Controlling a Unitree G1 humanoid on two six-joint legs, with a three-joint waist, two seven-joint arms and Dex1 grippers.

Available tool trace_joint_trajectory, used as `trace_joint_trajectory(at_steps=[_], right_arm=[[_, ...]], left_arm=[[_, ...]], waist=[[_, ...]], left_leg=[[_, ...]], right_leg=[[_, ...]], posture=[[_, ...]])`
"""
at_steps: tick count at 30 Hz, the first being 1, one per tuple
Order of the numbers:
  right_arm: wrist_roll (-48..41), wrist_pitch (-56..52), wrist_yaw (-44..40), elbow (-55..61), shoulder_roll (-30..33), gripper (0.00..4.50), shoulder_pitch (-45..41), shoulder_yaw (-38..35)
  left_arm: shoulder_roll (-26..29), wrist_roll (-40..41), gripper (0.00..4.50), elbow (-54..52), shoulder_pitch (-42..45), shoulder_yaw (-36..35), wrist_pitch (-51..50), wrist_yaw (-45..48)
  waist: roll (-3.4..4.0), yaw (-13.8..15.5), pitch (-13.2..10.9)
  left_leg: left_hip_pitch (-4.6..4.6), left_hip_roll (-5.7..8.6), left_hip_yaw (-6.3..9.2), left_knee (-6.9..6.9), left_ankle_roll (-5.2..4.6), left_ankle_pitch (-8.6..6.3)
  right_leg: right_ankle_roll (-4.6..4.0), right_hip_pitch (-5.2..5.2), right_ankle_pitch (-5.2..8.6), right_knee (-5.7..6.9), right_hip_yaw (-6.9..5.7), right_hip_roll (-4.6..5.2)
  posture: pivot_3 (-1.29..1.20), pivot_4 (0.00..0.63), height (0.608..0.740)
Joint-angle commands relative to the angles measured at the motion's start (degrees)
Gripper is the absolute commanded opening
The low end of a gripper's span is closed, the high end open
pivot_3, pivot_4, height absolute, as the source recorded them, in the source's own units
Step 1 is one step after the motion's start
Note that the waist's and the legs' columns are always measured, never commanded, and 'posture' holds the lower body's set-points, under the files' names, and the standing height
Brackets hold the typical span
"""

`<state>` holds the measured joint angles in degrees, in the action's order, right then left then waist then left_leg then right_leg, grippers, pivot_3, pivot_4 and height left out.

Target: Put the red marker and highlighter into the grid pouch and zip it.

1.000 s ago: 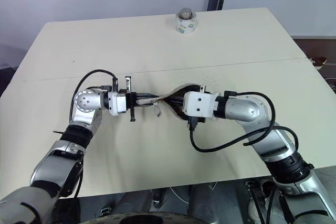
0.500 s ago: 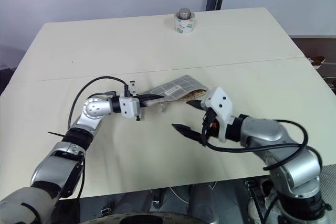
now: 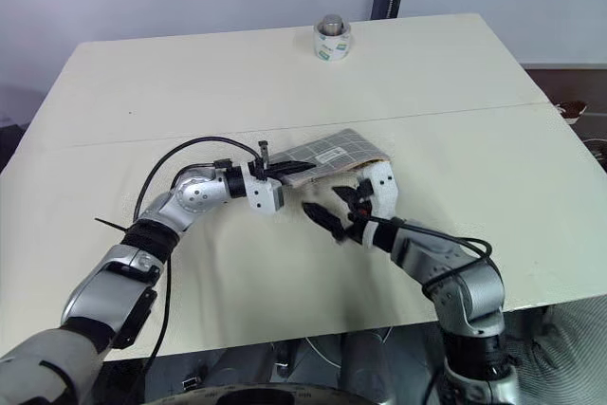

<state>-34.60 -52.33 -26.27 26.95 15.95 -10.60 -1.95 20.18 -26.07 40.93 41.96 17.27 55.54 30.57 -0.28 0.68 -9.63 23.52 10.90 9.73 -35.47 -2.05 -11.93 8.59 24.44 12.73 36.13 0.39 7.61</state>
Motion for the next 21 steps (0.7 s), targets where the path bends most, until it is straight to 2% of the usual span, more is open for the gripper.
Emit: trace_joint_trajectory(at_steps=[1, 4, 7, 10, 11, 15, 21], right_arm=[[-1.54, 1.24, 1.02, -1.15, -2.70, 4.44, -2.30, 0.35], [-4.46, 0.58, 2.21, -2.05, -5.89, 3.56, -3.09, -1.47], [-4.77, 0.19, 1.55, -2.05, -4.63, 2.04, -2.34, -1.33], [-2.37, 1.71, -0.08, -2.70, 0.94, 0.44, -1.69, -2.22], [-1.90, 2.17, -0.56, -2.98, 2.63, 0.06, -1.55, -2.65], [-0.64, 4.37, -2.83, -6.03, 9.31, 0.06, -0.83, -6.24], [3.05, 8.96, -3.99, -11.76, 16.25, 0.06, 0.38, -10.21]], left_arm=[[0.80, -0.28, 0.00, -1.93, 1.59, 0.79, 1.04, -2.25], [0.93, -0.50, 0.00, -2.45, 1.77, 1.14, 0.76, -3.48], [1.19, -0.62, 0.00, -2.52, 1.88, 1.68, 0.51, -4.43], [2.13, 0.76, 0.00, -2.23, 1.48, 2.04, 0.78, -3.80], [2.44, 1.39, 0.00, -2.15, 1.30, 2.16, 0.87, -3.34], [4.42, 5.25, 0.00, -0.73, 0.62, 2.20, 2.09, -0.50], [8.50, 19.08, 0.00, 0.54, -1.98, 2.93, 2.25, 12.16]], waist=[[0.00, 0.00, 0.00], [0.00, 0.01, 0.00], [0.01, 0.02, 0.01], [0.02, 0.03, 0.01], [0.02, 0.01, 0.01], [0.02, 0.02, 0.01], [0.04, -0.15, 0.02]], left_leg=[[0.00, 0.00, 0.00, 0.01, -0.01, 0.00], [0.00, 0.02, 0.00, 0.02, -0.02, -0.01], [0.00, 0.05, 0.02, 0.02, -0.02, -0.01], [0.00, 0.08, 0.01, 0.00, -0.02, -0.01], [0.00, 0.08, 0.01, 0.00, -0.02, -0.01], [0.00, 0.07, 0.02, 0.00, -0.02, -0.01], [0.00, 0.06, 0.00, 0.01, -0.02, -0.01]], right_leg=[[0.00, 0.00, 0.00, 0.00, 0.00, 0.00], [0.00, 0.01, -0.01, 0.00, 0.01, 0.01], [0.00, 0.00, -0.01, 0.00, 0.01, 0.02], [0.00, 0.00, -0.01, -0.01, 0.01, 0.03], [0.01, 0.00, -0.01, -0.01, 0.01, 0.02], [0.01, 0.00, -0.01, 0.01, 0.01, 0.02], [0.01, 0.01, -0.01, 0.01, 0.02, 0.05]], posture=[[0.00, 0.150, 0.740], [0.00, 0.150, 0.740], [0.00, 0.150, 0.740], [0.00, 0.150, 0.740], [0.00, 0.150, 0.740], [0.00, 0.150, 0.740], [0.00, 0.150, 0.740]])
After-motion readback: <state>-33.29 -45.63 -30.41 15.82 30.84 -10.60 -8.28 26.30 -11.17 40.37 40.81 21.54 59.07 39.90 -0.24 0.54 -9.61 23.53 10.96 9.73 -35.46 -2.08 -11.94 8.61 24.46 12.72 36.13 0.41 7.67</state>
